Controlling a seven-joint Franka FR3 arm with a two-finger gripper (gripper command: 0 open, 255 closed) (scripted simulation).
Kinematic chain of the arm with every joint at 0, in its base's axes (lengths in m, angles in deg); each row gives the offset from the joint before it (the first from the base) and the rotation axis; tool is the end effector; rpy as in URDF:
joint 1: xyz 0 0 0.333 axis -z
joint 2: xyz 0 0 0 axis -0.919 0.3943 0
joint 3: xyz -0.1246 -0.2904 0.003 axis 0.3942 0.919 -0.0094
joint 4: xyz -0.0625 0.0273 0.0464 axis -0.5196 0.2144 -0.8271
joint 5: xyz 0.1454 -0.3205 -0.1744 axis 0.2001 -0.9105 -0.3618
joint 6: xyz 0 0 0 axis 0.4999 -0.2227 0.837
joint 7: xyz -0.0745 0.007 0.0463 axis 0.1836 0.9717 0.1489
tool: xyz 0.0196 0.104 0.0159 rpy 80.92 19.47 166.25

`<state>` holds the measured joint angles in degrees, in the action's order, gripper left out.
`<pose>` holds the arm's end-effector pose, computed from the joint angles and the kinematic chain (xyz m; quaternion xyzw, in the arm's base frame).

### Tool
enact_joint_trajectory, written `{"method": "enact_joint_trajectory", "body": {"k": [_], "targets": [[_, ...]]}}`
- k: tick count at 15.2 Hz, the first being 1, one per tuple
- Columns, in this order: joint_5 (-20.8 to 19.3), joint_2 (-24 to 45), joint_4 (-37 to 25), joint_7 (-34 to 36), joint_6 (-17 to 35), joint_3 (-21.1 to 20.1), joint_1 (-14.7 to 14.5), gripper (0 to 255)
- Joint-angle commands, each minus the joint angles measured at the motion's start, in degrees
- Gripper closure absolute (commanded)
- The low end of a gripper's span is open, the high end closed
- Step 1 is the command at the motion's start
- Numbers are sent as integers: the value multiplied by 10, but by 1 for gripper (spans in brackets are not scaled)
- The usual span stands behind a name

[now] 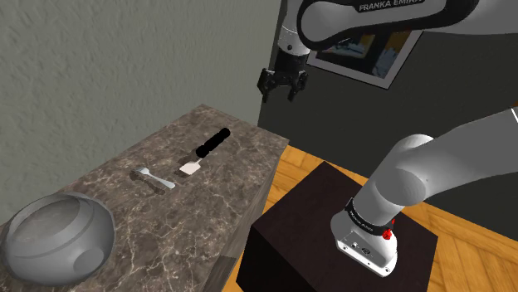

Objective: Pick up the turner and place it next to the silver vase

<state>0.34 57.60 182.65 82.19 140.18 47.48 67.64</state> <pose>0.3863 0.0561 0.4910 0.9761 -0.2124 0.0455 0.0108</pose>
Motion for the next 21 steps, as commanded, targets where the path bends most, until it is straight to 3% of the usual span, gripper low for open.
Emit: {"method": "enact_joint_trajectory", "body": {"k": [1, 10, 16, 21], "targets": [[6, 28, 8, 45, 35, -21, 2, 0], [-22, 213, -26, 249, 175, -102, 25, 0], [-97, 360, -93, 405, 237, -125, 30, 0], [-161, 484, -172, 525, 265, -104, 3, 0]]}}
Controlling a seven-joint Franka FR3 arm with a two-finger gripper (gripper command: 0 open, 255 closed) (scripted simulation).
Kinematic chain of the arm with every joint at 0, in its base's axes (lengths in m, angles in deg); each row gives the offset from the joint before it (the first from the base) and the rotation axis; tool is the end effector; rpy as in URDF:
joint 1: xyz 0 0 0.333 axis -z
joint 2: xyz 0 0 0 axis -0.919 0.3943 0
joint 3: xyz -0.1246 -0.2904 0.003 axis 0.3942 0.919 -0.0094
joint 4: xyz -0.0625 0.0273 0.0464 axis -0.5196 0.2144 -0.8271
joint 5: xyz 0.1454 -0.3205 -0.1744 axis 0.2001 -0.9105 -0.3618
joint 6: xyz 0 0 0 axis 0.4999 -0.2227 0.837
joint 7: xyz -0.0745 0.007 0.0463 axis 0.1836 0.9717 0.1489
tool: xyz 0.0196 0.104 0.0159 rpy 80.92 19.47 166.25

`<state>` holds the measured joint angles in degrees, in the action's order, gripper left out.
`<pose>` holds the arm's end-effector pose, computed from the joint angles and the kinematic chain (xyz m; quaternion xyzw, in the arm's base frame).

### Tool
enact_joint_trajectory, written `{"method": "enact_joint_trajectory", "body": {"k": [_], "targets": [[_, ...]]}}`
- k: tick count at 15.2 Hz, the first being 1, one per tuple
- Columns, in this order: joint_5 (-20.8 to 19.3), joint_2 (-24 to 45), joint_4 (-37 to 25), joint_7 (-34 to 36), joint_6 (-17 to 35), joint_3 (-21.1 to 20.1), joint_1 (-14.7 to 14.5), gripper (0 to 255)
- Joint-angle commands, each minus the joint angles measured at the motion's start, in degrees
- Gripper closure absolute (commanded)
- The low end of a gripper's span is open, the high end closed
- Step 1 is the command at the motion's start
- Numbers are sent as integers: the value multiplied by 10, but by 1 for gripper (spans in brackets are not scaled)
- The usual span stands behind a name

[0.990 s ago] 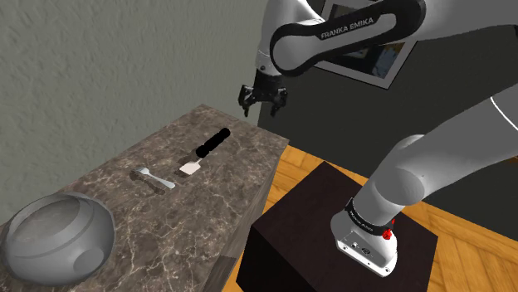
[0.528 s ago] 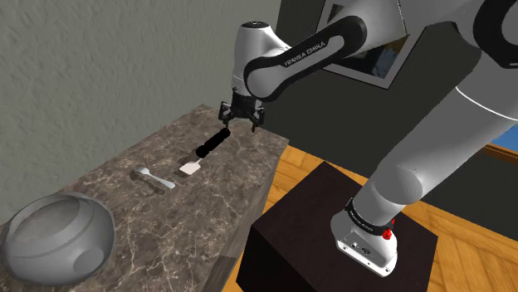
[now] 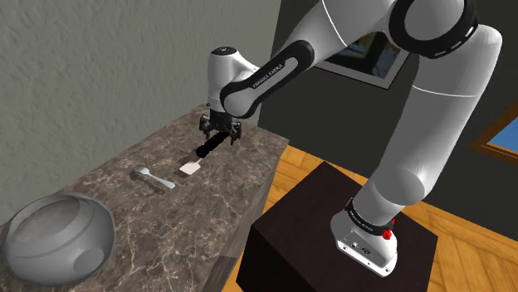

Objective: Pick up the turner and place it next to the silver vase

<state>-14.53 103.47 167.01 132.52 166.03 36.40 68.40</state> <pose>0.5300 0.1689 0.2798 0.8928 -0.4489 0.0348 0.0117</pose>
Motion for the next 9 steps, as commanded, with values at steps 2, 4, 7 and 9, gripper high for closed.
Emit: {"method": "enact_joint_trajectory", "body": {"k": [2, 4, 7, 9], "targets": [[-29, 72, -53, 62, 12, 20, -19, 0], [-41, 119, -93, 96, 16, 34, -34, 0], [-50, 188, -158, 140, 17, 54, -55, 0], [-51, 234, -205, 164, 15, 67, -67, 0]]}}
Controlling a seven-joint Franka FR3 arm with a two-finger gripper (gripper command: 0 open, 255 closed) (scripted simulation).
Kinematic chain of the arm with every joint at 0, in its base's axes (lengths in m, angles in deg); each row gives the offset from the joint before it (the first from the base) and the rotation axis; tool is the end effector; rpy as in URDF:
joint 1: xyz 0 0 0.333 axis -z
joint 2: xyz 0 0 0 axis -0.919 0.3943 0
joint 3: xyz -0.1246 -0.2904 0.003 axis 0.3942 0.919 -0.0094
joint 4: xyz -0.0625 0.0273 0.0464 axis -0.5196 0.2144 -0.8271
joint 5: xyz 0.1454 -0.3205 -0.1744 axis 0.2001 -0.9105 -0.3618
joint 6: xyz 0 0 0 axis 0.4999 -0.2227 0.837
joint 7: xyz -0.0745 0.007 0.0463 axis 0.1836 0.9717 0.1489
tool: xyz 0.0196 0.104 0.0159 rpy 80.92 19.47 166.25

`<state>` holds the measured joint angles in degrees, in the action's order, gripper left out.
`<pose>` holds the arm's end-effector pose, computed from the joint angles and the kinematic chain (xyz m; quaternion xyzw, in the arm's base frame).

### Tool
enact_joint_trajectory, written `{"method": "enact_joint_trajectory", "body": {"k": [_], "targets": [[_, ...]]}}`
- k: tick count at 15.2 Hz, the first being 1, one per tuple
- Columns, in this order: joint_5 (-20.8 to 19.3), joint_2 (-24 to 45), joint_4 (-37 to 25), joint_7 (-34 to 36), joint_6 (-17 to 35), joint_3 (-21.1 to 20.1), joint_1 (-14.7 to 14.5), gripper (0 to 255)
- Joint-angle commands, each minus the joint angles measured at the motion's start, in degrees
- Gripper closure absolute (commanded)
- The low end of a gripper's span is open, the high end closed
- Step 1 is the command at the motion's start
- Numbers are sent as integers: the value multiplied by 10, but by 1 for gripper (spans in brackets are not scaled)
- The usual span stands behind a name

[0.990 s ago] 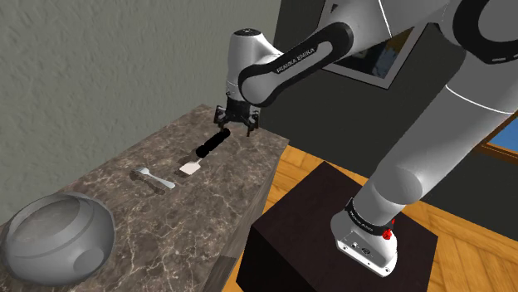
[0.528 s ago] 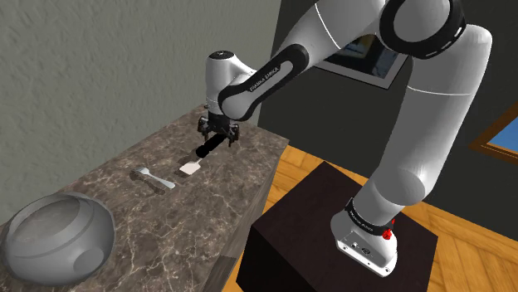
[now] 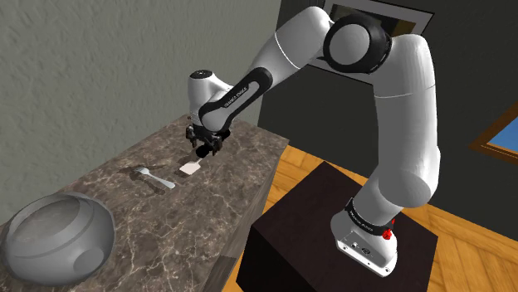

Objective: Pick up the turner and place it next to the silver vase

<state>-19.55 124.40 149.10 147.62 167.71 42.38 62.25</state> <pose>0.6048 0.1901 0.1888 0.8392 -0.5429 0.0295 0.0117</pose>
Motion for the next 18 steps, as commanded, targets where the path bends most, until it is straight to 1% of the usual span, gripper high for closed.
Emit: {"method": "enact_joint_trajectory", "body": {"k": [1, 3, 4, 11, 18], "targets": [[0, 48, -51, 24, -4, 12, -12, 0], [3, 95, -104, 43, -10, 23, -22, 0], [4, 103, -112, 46, -11, 24, -23, 0], [-5, 152, -134, 51, 18, 35, -29, 0], [-4, 152, -134, 51, 18, 35, -29, 0]]}}
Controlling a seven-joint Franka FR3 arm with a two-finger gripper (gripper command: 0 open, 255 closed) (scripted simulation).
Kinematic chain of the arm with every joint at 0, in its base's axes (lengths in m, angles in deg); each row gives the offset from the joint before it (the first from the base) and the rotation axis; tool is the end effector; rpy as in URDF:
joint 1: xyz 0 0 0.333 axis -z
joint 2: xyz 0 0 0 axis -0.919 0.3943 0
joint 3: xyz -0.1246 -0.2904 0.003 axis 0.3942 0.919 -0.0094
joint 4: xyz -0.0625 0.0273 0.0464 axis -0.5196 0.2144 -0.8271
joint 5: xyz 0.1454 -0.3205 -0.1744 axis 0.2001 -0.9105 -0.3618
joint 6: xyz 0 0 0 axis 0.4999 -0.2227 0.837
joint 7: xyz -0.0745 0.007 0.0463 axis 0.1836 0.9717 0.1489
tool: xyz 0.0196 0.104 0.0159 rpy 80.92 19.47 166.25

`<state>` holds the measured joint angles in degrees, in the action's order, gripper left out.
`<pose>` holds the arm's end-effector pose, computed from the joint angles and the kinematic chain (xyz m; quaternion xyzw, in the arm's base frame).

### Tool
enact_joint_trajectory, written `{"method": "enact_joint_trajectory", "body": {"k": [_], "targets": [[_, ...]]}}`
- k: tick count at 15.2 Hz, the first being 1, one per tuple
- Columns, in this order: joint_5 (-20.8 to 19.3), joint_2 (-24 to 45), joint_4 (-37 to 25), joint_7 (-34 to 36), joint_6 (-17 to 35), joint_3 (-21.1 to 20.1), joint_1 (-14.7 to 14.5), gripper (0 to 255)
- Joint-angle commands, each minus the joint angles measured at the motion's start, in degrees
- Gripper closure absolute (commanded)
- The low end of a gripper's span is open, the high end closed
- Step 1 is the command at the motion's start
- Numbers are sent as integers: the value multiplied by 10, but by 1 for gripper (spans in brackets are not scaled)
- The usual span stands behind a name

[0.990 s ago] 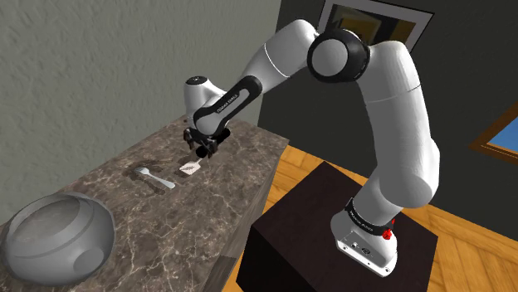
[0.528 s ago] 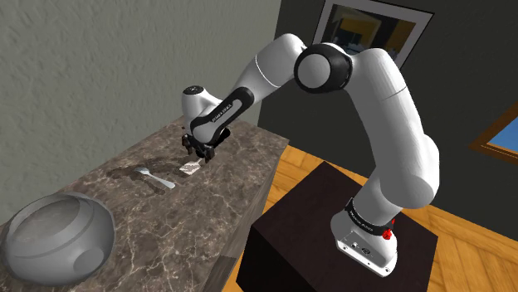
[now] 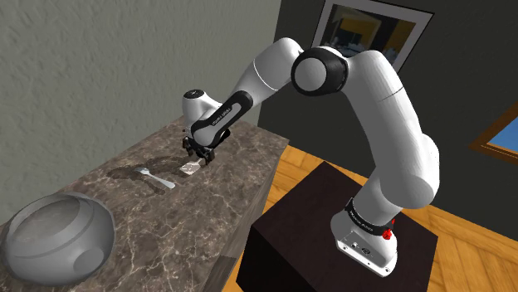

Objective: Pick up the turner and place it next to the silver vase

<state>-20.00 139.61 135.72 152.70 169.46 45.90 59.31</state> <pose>0.6442 0.1928 0.1042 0.8093 -0.5866 0.0269 0.0125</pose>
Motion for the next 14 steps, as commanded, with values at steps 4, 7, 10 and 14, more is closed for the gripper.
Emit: {"method": "enact_joint_trajectory", "body": {"k": [4, 7, 10, 14], "targets": [[0, 0, 0, 0, 0, 0, 0, 255], [0, 0, -2, 0, -2, 0, -1, 255], [1, 0, -3, 0, -3, -1, -1, 255], [3, -20, 9, -2, -11, -5, 3, 255]]}}
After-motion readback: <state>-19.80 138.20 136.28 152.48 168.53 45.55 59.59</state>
